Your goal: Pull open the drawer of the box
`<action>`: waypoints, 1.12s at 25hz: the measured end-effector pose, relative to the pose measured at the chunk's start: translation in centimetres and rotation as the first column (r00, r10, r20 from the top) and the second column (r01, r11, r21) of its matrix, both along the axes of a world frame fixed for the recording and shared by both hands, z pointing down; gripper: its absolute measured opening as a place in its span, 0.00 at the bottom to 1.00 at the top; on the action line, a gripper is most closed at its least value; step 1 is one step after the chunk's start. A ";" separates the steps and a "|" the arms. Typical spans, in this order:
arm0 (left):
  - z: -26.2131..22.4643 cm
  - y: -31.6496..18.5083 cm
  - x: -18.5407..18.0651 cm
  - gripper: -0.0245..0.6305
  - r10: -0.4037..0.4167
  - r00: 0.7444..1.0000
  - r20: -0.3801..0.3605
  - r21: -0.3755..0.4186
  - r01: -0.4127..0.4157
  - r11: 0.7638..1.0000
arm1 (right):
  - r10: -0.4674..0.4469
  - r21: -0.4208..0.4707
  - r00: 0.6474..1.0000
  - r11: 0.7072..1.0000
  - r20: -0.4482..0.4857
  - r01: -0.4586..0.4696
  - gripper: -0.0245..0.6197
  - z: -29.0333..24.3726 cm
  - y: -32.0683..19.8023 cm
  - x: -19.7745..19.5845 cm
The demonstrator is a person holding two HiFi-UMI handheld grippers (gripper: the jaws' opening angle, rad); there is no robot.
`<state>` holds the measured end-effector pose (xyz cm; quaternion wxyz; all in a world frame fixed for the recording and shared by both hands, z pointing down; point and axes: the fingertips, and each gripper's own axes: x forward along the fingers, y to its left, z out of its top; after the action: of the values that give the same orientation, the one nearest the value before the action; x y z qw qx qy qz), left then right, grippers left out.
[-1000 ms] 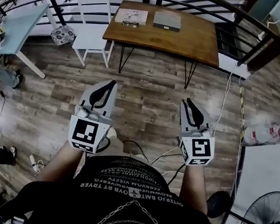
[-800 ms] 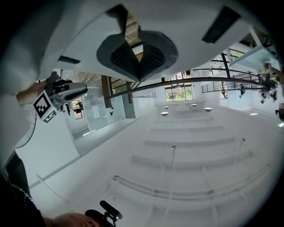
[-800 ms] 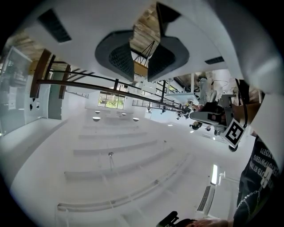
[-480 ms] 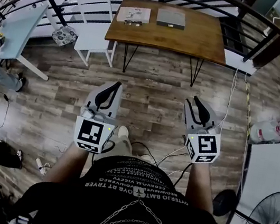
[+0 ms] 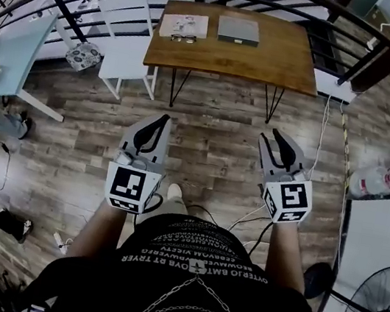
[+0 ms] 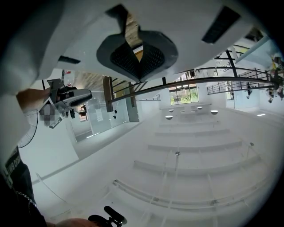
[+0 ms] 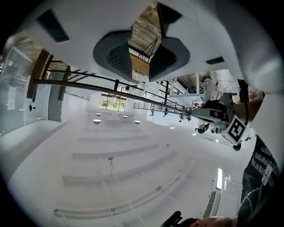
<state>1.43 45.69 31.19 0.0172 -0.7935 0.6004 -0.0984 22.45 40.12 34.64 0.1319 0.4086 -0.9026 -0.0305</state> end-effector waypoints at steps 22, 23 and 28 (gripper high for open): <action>2.2 -8.2 -14.0 0.05 0.008 0.999 -0.034 -0.014 -0.009 1.000 | -0.024 -0.030 1.000 0.999 -0.020 0.023 0.21 0.3 -8.2 -14.6; 2.5 -8.4 -14.8 0.05 0.004 0.999 -0.041 -0.019 -0.005 1.000 | -0.026 -0.034 0.999 0.999 -0.028 0.025 0.20 0.6 -8.4 -15.4; 4.3 -9.0 -17.8 0.05 -0.015 0.999 -0.052 -0.048 0.013 0.999 | -0.048 -0.056 0.997 0.997 -0.057 0.044 0.20 1.6 -9.1 -18.8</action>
<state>-16.38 36.64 35.47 -0.0182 -0.7917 0.6036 -0.0922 3.69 31.00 36.28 0.1684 0.3829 -0.9081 -0.0209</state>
